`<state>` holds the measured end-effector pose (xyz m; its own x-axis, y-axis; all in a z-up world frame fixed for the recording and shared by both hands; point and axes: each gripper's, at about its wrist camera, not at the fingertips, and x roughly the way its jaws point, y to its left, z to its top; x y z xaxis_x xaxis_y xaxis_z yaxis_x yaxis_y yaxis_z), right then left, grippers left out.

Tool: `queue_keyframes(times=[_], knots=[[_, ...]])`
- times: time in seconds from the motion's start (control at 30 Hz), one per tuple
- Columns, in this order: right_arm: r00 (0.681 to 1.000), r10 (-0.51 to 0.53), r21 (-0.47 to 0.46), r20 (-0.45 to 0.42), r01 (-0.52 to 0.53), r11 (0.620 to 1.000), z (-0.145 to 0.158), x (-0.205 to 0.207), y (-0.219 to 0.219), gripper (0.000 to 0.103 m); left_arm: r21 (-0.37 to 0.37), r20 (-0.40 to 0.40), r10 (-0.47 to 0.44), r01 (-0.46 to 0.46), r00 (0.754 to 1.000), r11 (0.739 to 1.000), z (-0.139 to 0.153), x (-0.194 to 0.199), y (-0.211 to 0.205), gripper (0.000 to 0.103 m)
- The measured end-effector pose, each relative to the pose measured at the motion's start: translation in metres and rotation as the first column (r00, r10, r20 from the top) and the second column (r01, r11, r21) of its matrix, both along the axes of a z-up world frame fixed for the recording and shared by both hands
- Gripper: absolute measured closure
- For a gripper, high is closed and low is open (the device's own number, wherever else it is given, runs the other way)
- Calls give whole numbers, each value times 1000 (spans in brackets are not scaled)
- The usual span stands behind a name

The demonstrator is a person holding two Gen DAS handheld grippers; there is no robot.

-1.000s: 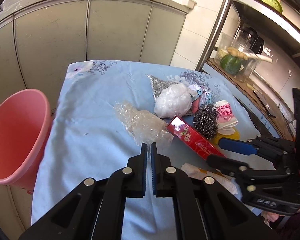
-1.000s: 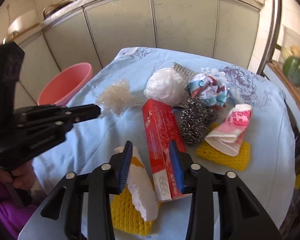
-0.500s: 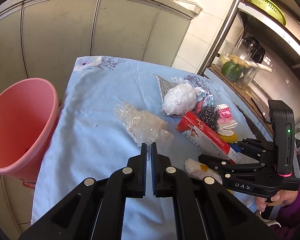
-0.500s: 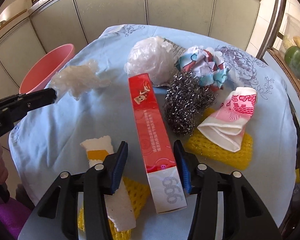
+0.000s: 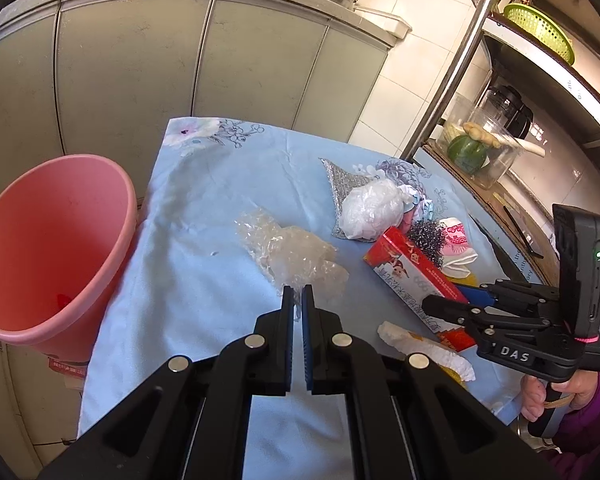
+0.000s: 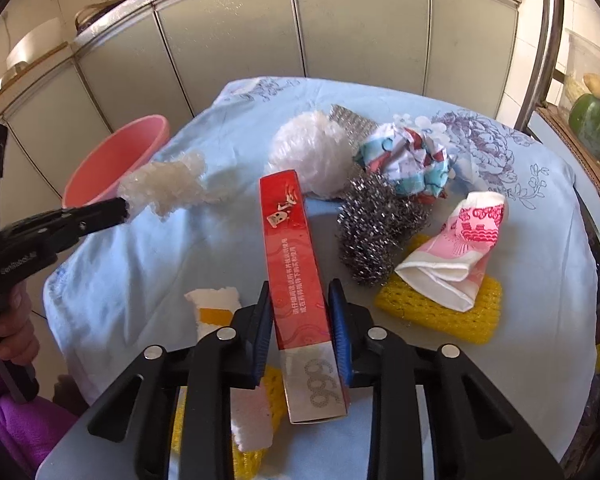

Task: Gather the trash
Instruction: 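Grasp the crumpled bubble wrap with the left tool while the right tool grasps the long red box, then carry the bubble wrap and box over the pink bucket and open both tools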

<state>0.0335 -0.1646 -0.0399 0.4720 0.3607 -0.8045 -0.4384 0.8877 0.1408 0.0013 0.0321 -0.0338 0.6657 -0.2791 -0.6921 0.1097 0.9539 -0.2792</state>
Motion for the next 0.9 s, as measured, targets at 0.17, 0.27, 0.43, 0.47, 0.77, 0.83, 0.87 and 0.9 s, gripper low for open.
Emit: queue_keyframes(times=[0.17, 0.27, 0.43, 0.47, 0.77, 0.83, 0.87, 0.9], knots=[[999, 22, 60, 50, -25, 998, 26, -5, 7, 75, 8, 34, 18, -18, 999, 1000, 10, -7, 9, 100], [997, 33, 86, 73, -40, 996, 37, -4, 13, 75, 8, 59, 37, -38, 998, 999, 16, -11, 16, 100], [994, 71, 125, 84, -81, 989, 51, 4, 35, 75, 20, 104, 79, -82, 991, 996, 27, -19, 32, 100], [993, 82, 129, 86, -92, 987, 53, 5, 41, 75, 20, 111, 89, -92, 990, 996, 29, -20, 35, 100], [976, 194, 151, 103, -208, 966, 69, 23, 111, 75, 28, 174, 200, -208, 964, 978, 46, -30, 83, 100], [970, 222, 152, 103, -236, 960, 71, 28, 129, 75, 26, 179, 227, -235, 957, 972, 48, -32, 96, 100], [966, 239, 157, 99, -252, 955, 71, 30, 141, 75, 24, 179, 244, -252, 953, 967, 48, -32, 103, 100], [964, 250, 160, 95, -263, 952, 71, 32, 149, 75, 23, 177, 260, -268, 949, 963, 47, -32, 110, 100]])
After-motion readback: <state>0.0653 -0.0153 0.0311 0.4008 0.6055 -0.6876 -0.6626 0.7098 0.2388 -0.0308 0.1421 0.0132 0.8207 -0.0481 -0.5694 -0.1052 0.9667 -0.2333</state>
